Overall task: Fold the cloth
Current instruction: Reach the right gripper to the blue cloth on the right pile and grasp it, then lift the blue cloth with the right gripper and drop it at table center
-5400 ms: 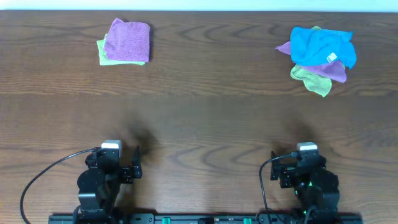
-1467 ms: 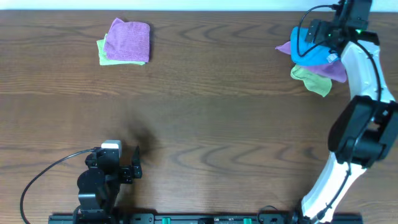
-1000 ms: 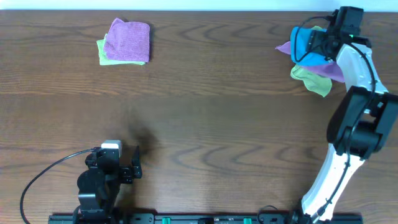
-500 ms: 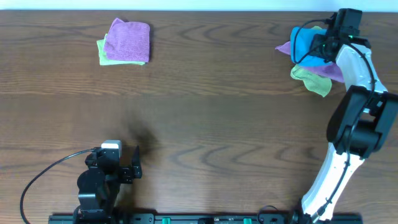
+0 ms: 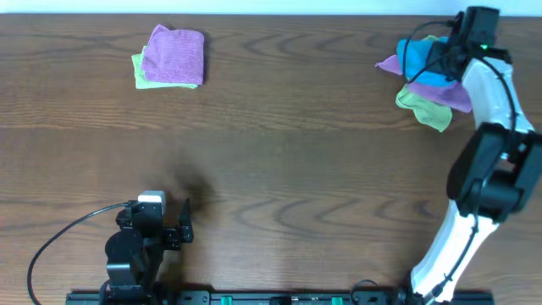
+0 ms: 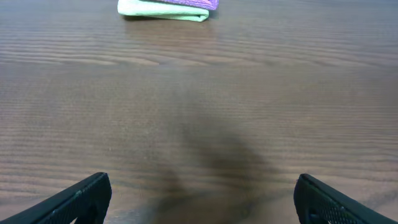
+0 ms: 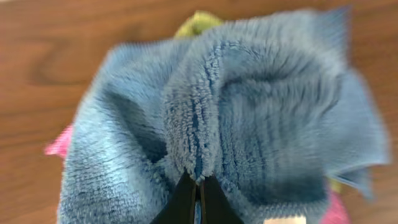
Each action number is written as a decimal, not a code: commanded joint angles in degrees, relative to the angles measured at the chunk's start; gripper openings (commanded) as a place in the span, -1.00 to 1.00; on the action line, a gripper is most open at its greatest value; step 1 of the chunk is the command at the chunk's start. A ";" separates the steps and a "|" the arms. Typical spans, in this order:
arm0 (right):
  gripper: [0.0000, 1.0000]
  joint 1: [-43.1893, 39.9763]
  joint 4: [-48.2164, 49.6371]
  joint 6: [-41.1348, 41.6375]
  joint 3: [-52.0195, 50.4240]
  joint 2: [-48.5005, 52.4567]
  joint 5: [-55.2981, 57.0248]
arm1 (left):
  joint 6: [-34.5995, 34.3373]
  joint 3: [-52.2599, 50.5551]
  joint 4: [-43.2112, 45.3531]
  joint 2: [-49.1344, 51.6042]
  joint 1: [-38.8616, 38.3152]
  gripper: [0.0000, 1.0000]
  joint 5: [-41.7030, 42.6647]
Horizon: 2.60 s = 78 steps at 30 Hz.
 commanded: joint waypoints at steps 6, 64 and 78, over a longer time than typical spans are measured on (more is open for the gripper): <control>-0.98 4.63 -11.10 -2.56 1.22 -15.08 0.63 | 0.79 -0.57 0.00 -0.33 -0.26 0.91 -0.15; -0.97 45.48 -14.19 5.81 -43.34 -56.22 -22.47 | 0.79 -0.57 0.02 -0.33 -0.26 0.90 -0.15; 0.71 34.80 8.92 -0.24 -40.52 -41.83 15.23 | -4.39 -0.57 0.02 -0.33 -0.26 0.90 0.48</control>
